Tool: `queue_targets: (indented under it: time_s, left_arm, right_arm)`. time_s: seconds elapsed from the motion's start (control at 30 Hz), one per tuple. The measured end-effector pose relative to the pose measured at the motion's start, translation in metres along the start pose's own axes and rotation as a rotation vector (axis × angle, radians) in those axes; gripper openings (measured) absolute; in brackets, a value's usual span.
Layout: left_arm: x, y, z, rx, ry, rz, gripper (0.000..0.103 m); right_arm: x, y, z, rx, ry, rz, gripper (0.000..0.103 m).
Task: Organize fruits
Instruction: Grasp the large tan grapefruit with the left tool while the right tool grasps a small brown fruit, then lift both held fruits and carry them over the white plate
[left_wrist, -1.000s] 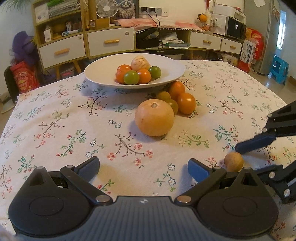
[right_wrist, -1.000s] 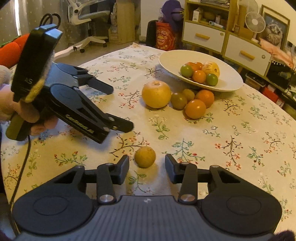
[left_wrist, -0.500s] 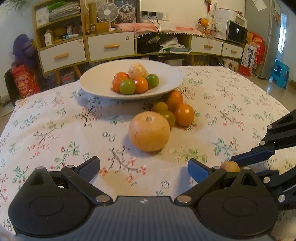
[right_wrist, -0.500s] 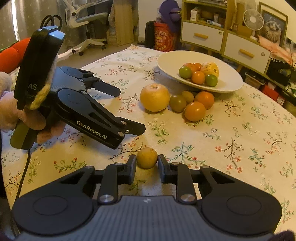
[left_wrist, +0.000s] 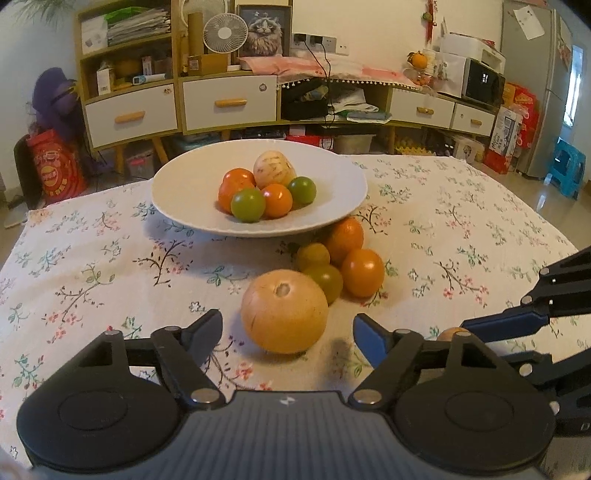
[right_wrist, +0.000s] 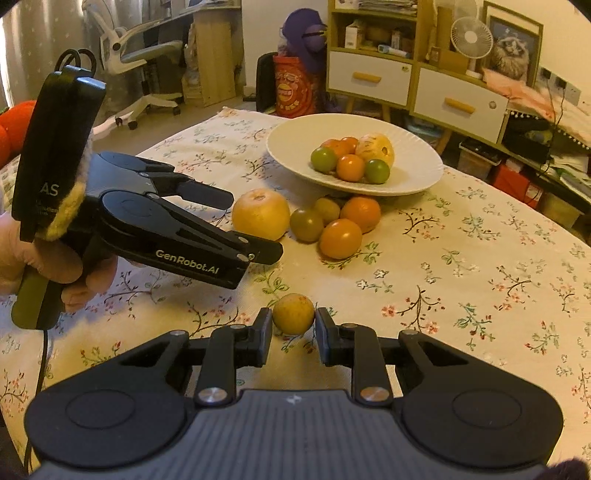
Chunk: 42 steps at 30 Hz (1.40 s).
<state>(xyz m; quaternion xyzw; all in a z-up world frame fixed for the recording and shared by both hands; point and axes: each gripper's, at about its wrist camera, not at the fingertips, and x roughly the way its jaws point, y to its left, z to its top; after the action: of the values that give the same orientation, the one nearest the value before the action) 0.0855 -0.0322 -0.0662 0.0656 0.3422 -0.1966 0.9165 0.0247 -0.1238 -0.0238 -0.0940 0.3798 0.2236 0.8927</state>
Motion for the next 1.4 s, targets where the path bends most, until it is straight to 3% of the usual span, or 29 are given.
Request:
queue_targets:
  time_s: [0.17, 0.3, 0.83, 1.4]
  left_arm:
    - [0.003, -0.002, 0.004, -0.005, 0.000, 0.005, 0.048]
    - [0.004, -0.002, 0.006, -0.004, 0.004, 0.026, 0.033]
    - [-0.007, 0.006, 0.010, -0.021, 0.013, 0.012, 0.032]
    - [-0.027, 0.027, 0.034, -0.090, -0.044, 0.022, 0.031]
  right_arm:
    - [0.000, -0.001, 0.002, 0.003, -0.004, -0.006, 0.023]
    - [0.000, -0.003, 0.002, 0.005, -0.006, -0.015, 0.023]
    - [-0.002, -0.011, 0.012, 0.025, -0.032, -0.053, 0.023]
    - [0.002, -0.028, 0.046, 0.099, -0.101, -0.124, 0.023]
